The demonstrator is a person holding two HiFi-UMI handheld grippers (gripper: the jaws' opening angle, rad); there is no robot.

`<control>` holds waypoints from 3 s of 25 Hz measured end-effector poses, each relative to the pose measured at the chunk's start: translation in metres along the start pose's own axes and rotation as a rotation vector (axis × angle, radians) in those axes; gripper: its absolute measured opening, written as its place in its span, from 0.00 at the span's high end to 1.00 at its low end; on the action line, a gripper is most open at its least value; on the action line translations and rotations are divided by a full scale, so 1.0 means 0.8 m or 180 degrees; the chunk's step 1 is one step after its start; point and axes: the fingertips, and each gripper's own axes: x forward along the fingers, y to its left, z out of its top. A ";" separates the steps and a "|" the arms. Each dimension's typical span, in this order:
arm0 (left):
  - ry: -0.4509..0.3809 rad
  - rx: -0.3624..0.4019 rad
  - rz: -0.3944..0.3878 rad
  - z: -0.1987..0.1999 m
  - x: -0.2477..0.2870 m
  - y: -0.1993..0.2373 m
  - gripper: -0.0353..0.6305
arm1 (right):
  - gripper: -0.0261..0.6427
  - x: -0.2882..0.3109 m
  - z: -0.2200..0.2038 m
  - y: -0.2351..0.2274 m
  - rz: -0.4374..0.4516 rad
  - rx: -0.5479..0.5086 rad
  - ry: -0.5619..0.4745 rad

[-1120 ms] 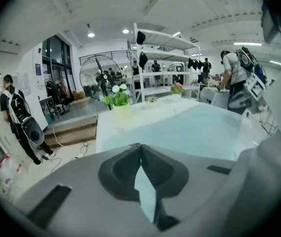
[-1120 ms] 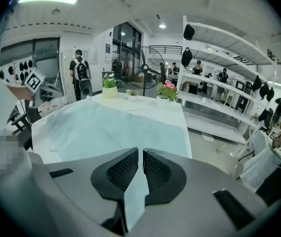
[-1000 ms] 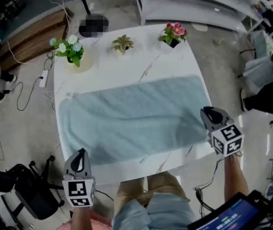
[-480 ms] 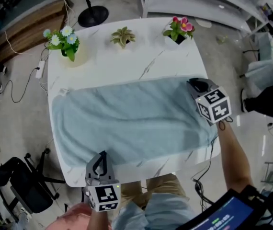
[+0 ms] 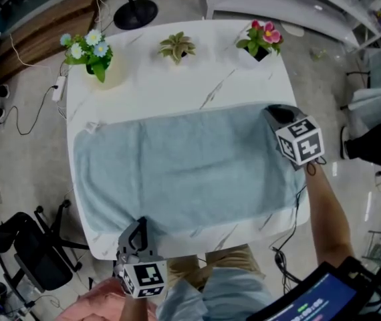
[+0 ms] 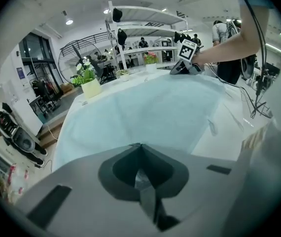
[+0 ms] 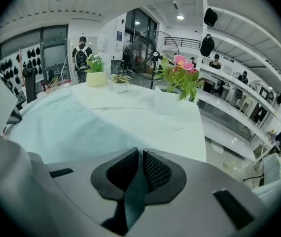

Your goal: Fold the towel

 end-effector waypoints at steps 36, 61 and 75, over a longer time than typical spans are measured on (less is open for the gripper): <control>0.0113 0.0524 -0.0062 -0.091 -0.032 0.131 0.94 | 0.90 -0.221 -0.221 0.112 0.0020 0.0569 0.0340; -0.0863 -0.0316 -0.0334 0.184 0.009 0.006 0.94 | 0.71 -0.236 -0.232 0.031 -0.0043 0.1872 -0.0073; -0.0886 -0.0426 -0.0526 0.193 0.043 -0.024 0.94 | 0.92 -0.221 -0.242 0.022 -0.0248 0.1874 0.0332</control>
